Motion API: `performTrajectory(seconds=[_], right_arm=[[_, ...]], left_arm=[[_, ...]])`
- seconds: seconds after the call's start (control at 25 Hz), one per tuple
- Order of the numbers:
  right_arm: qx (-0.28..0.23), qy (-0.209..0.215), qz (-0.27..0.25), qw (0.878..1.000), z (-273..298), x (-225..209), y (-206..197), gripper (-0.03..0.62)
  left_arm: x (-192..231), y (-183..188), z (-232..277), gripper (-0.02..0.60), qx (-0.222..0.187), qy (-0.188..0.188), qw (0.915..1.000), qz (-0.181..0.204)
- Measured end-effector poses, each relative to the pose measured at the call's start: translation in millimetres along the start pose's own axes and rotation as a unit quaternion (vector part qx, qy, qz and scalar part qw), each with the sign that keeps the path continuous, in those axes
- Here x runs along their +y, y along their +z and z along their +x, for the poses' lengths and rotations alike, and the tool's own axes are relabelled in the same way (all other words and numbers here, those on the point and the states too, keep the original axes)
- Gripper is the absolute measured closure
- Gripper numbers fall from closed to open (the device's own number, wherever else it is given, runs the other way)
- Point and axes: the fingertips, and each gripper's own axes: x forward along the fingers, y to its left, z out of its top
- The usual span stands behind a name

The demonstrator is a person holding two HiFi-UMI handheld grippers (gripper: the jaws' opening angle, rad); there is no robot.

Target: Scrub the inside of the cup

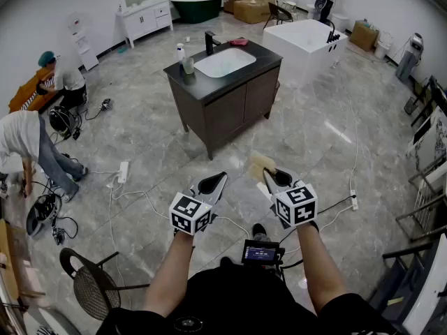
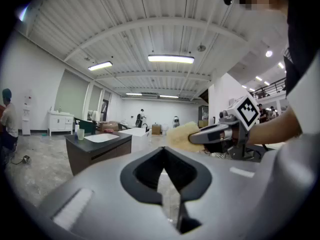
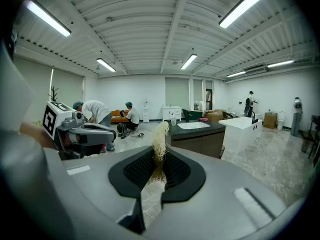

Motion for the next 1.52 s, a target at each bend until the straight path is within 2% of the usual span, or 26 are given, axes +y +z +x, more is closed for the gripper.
performTrajectory(seconds=[0.36, 0.6, 0.88, 1.2, 1.52], right_arm=[[-0.01, 0.003, 0.003, 1.0, -4, 1, 3, 0.551], [-0.022, 0.002, 0.016, 1.0, -5, -5, 1, 0.549], [-0.008, 0.002, 0.016, 1.0, -9, -6, -11, 0.549], [0.013, 0.0, 0.033, 0.999, 4, -33, -16, 0.549], [0.035, 0.012, 0.039, 0.999, 51, -81, -18, 0.549]], left_arm=[[7, 7, -6, 0.581, -0.018, 0.017, 0.9995, -0.019], [0, 7, 1, 0.581, -0.024, -0.003, 0.9992, -0.031], [-3, -5, 9, 0.581, -0.007, -0.013, 0.9993, -0.035], [2, -17, 40, 0.581, 0.018, -0.028, 0.9981, -0.052], [34, -19, 99, 0.581, 0.04, -0.029, 0.9973, -0.054]])
